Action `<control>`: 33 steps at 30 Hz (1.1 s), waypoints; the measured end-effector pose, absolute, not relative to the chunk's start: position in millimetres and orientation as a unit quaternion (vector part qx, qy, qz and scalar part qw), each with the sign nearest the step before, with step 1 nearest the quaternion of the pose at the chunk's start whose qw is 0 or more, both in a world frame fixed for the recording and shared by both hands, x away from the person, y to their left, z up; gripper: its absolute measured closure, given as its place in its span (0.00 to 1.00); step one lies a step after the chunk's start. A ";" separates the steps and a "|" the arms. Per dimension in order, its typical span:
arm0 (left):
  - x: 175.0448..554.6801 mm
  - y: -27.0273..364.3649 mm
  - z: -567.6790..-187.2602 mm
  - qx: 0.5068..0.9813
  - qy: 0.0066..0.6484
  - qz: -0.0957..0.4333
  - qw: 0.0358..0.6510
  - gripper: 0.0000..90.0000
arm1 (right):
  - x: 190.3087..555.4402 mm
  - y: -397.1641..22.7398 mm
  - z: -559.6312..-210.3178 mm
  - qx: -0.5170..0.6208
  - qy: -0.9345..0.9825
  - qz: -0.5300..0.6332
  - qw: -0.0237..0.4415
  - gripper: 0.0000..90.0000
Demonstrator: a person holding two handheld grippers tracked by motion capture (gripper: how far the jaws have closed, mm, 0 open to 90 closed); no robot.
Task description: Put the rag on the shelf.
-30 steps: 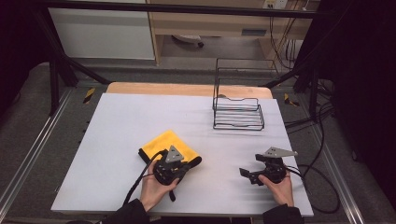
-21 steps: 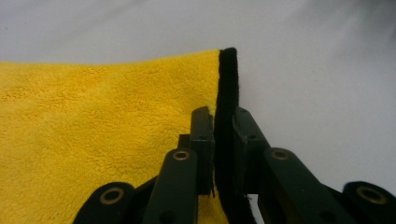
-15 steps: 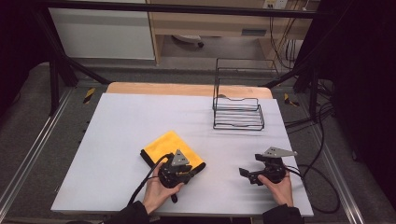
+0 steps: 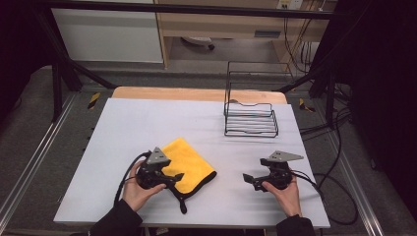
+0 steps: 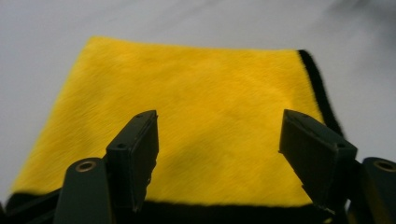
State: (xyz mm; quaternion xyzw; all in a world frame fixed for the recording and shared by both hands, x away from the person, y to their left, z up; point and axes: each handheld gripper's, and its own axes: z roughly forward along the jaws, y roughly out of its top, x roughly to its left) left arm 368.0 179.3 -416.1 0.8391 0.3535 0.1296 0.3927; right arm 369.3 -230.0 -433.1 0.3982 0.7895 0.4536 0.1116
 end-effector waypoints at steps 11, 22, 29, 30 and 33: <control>369.8 234.2 -421.0 0.806 0.402 0.144 0.409 0.14 | 390.3 -164.6 -423.9 0.368 0.813 0.440 0.100 0.08; 370.8 258.4 -427.1 0.791 0.427 0.154 0.410 0.09 | 408.3 -115.5 -441.6 0.350 0.840 0.411 0.061 0.42; 371.8 261.9 -430.2 0.794 0.428 0.151 0.405 0.10 | 411.4 -112.9 -447.3 0.354 0.846 0.397 0.033 0.62; 371.7 262.1 -430.6 0.794 0.428 0.152 0.404 0.10 | 411.7 -112.8 -447.7 0.353 0.846 0.398 0.030 0.64; 371.5 262.9 -430.6 0.795 0.426 0.150 0.406 0.10 | 412.2 -111.8 -450.4 0.356 0.847 0.394 0.013 0.72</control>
